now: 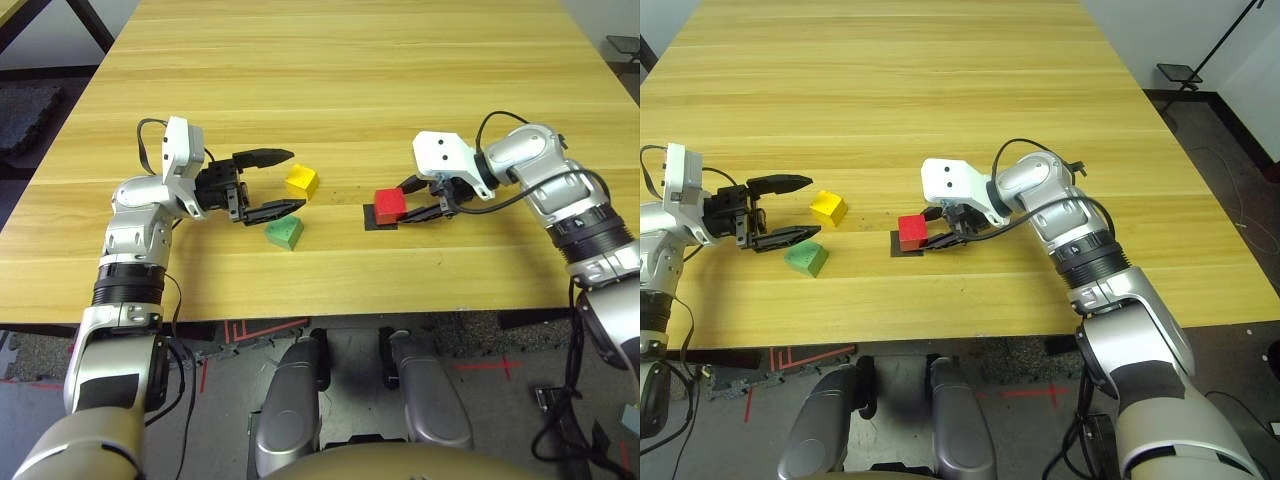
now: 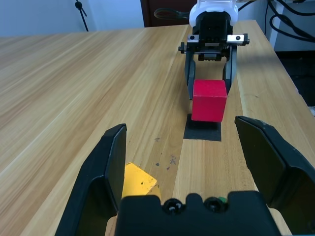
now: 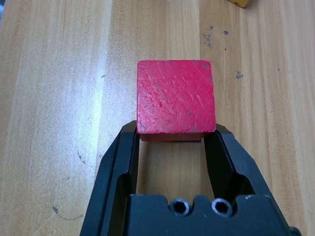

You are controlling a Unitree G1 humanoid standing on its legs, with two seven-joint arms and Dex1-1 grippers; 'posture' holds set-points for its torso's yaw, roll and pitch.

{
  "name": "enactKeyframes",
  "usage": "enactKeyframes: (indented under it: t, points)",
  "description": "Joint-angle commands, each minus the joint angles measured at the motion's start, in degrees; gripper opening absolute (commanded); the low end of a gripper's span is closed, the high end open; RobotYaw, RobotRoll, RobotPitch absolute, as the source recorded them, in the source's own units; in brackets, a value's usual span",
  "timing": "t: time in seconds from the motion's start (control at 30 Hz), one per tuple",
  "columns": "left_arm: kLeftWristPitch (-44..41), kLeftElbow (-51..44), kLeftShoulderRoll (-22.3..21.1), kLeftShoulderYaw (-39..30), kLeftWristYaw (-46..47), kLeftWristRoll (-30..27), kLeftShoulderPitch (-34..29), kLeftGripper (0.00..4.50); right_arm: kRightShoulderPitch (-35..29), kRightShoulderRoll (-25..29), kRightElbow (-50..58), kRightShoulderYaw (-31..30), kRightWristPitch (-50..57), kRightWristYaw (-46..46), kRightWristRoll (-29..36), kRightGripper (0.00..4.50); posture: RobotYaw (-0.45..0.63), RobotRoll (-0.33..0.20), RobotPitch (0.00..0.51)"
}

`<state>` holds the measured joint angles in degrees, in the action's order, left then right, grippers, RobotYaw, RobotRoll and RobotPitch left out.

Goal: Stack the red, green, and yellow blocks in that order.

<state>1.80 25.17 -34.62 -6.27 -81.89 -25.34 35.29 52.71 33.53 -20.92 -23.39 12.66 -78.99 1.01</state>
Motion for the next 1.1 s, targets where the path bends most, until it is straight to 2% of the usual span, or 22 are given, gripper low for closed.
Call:
enactKeyframes:
  t: [0.03,0.53,1.1]
  points:
    - [-0.52,-1.06,-0.04,0.21,0.15,-0.11,-0.72,4.50,-1.55,-0.81,0.78,0.25,0.87,2.07,-1.24,2.04,0.26,-0.002,0.213]
    - [-1.81,-1.46,-0.34,0.40,-0.34,-0.15,-0.14,4.50,-1.50,-3.03,-4.36,0.64,-0.80,5.14,-3.00,2.04,0.26,0.012,0.224]
    - [-1.21,0.02,0.29,0.66,-0.06,0.48,0.74,4.50,-2.61,-3.45,-2.91,0.96,1.70,4.27,-2.41,2.04,0.25,0.006,0.222]
